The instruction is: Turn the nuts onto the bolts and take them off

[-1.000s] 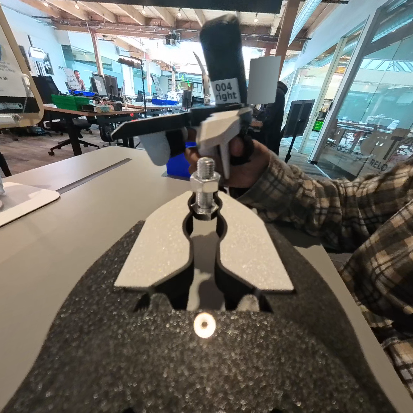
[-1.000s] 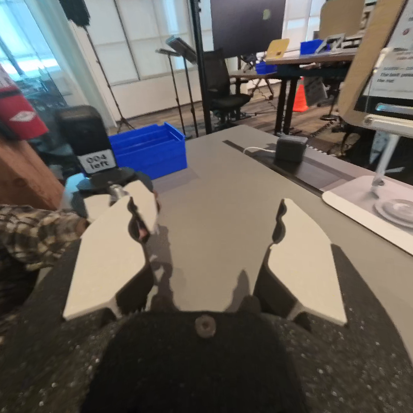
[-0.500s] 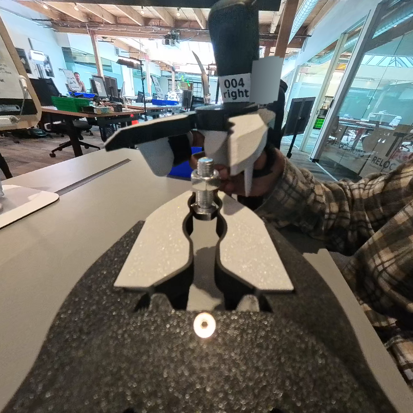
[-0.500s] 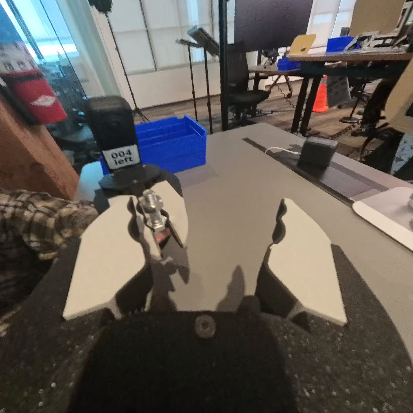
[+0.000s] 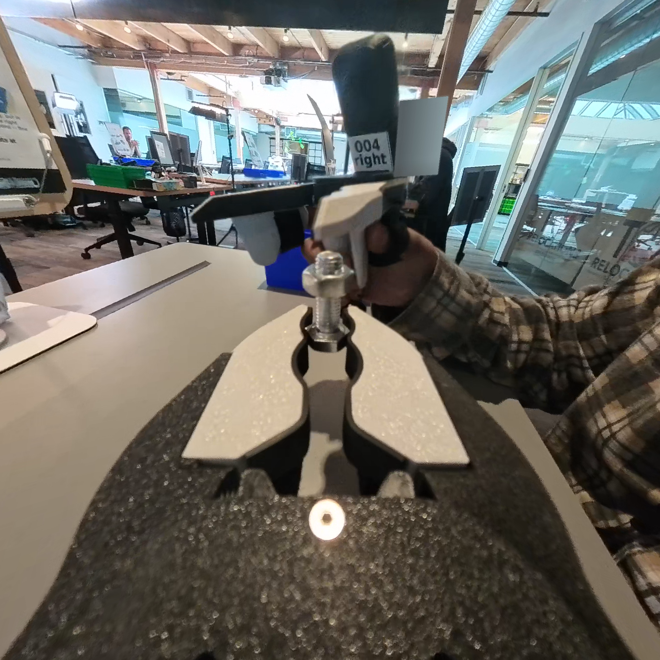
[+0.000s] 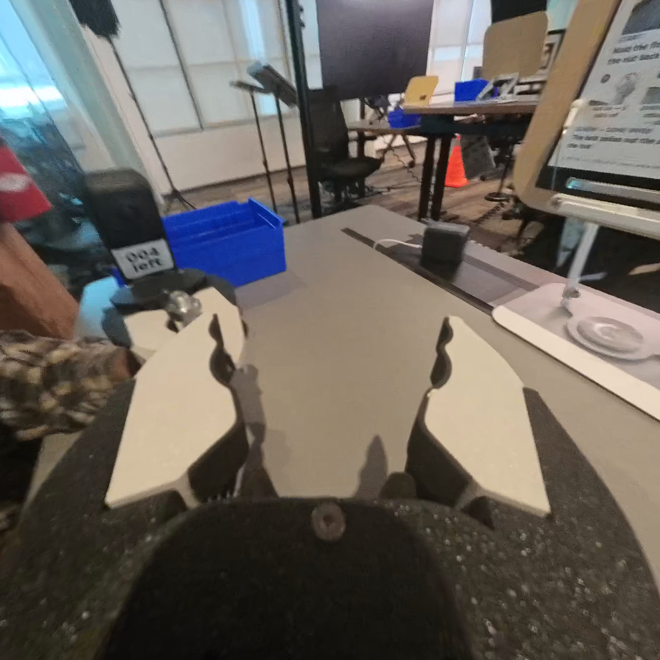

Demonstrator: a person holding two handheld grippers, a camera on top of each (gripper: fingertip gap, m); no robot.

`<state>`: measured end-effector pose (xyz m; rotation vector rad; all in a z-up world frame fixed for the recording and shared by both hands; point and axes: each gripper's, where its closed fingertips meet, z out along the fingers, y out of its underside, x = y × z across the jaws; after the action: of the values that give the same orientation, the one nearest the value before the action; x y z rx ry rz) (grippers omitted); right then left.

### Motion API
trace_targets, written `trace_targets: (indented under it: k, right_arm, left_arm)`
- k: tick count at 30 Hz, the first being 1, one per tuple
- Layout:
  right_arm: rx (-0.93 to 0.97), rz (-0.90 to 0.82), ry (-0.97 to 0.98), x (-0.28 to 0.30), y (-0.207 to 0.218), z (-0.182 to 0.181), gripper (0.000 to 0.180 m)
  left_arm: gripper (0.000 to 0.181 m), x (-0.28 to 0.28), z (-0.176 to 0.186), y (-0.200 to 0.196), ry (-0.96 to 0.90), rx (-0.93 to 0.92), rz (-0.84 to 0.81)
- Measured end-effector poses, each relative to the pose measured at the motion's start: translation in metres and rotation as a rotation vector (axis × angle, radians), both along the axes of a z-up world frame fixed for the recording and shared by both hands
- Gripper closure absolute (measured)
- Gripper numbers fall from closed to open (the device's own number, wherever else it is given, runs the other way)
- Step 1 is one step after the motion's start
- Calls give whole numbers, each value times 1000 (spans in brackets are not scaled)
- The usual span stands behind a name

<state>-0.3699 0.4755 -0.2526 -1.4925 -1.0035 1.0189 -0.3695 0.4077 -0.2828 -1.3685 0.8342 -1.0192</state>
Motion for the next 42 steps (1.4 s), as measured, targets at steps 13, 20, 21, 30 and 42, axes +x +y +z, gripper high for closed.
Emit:
trace_targets:
  k: [13,20,21,30,42]
  right_arm:
    - [13,119,31,-20,-26,4,67]
    - [7,53,10,-5,-9,0,66]
    - [-11,78,48,-7,-13,5,66]
    - [-6,92,41,-8,-15,4,68]
    - [-2,126,77,-12,-23,11,71]
  left_arm:
    - [166,2,-2,0,9,-3,-2]
    - [166,3,0,-3,9,10,-7]
    - [166,3,0,-3,8,10,-6]
    - [166,3,0,-3,8,8,-8]
    - [166,4,0,-3,8,7,-11]
